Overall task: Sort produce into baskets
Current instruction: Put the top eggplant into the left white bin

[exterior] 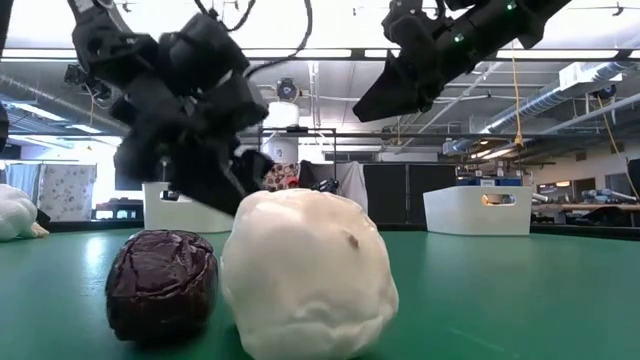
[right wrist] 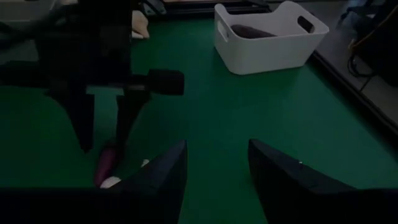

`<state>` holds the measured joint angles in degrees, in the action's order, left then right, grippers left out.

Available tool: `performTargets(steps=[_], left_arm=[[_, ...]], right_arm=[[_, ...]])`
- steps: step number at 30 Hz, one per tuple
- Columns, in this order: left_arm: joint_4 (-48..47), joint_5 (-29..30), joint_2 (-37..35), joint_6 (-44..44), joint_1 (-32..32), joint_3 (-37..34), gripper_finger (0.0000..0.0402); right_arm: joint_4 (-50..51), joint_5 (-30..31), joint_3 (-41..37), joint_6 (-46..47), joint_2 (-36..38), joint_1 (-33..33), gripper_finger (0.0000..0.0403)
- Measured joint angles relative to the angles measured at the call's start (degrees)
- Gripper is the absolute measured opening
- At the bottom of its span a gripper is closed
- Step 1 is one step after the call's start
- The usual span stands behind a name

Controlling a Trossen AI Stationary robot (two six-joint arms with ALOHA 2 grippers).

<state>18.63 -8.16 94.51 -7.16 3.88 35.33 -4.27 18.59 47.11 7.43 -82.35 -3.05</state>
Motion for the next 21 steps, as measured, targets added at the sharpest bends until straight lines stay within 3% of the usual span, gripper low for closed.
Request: performTargets(steps=[10,17,21], left_arm=[[2.34,0.22,4.68,1.95,-0.02,0.26,0.0169],[1.36,0.97,1.34,3.5,-0.57,0.07,0.0114],[-2.45,2.36,-3.0,10.5,-3.5,0.07,0.0105]], right_arm=[[0.06,0.0,0.0,-0.68,0.0,0.0,0.0181],[0.13,0.0,0.0,-0.71,0.0,0.0,0.0181],[0.35,0.0,0.0,-0.56,0.0,0.0,0.0181]])
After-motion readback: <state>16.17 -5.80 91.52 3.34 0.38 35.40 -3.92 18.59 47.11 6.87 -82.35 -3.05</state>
